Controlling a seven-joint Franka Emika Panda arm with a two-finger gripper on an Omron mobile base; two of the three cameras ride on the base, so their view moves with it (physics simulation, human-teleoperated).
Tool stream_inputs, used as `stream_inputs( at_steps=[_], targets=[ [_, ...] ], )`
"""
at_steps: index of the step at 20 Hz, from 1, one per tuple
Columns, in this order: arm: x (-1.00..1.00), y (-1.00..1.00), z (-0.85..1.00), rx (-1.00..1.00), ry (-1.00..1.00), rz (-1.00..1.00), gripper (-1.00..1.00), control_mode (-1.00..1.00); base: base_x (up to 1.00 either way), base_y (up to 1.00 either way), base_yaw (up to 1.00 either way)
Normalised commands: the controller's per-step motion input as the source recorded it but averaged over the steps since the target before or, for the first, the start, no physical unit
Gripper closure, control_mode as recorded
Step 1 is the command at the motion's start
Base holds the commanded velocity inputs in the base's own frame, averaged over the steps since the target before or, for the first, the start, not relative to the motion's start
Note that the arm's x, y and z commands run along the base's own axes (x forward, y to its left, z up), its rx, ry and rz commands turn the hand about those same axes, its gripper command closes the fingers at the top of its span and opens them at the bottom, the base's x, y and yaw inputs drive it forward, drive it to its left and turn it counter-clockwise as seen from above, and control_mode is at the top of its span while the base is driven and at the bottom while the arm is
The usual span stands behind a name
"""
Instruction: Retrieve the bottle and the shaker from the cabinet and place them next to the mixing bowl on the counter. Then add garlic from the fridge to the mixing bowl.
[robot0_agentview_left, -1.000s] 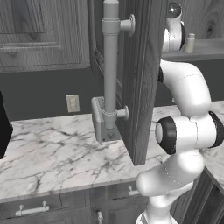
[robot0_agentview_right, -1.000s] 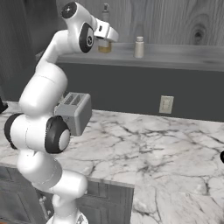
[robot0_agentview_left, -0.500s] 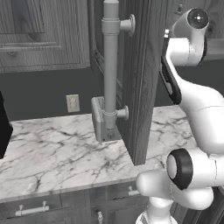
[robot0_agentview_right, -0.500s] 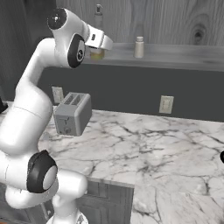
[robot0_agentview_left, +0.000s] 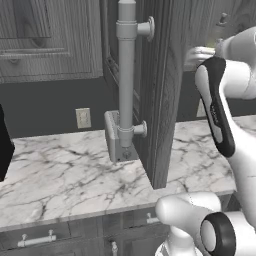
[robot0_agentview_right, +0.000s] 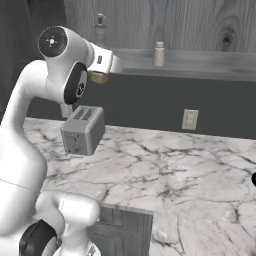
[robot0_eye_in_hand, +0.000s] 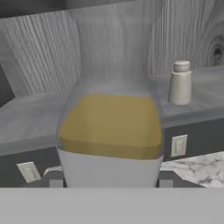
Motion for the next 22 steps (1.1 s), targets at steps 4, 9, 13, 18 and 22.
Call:
stream_inputs(
  at_steps=[4, 9, 13, 18, 22],
  targets=[
    [-1.0, 0.14, 0.0, 0.0, 0.0, 0.06, 1.0, -1.0, 0.0, 0.0, 0.0],
    [-0.94, 0.3, 0.0, -0.02, 0.07, 0.01, 1.0, -1.0, 0.0, 0.0, 0.0],
    [-0.78, 0.25, 0.0, -0.06, 0.14, 0.0, 1.0, -1.0, 0.0, 0.0, 0.0],
    [-0.29, 0.04, -0.03, -0.02, 0.09, 0.0, 1.0, -1.0, 0.0, 0.0, 0.0],
    [-0.01, 0.0, 0.0, 0.0, 0.0, 0.0, 1.0, -1.0, 0.0, 0.0, 0.0]
  ],
)
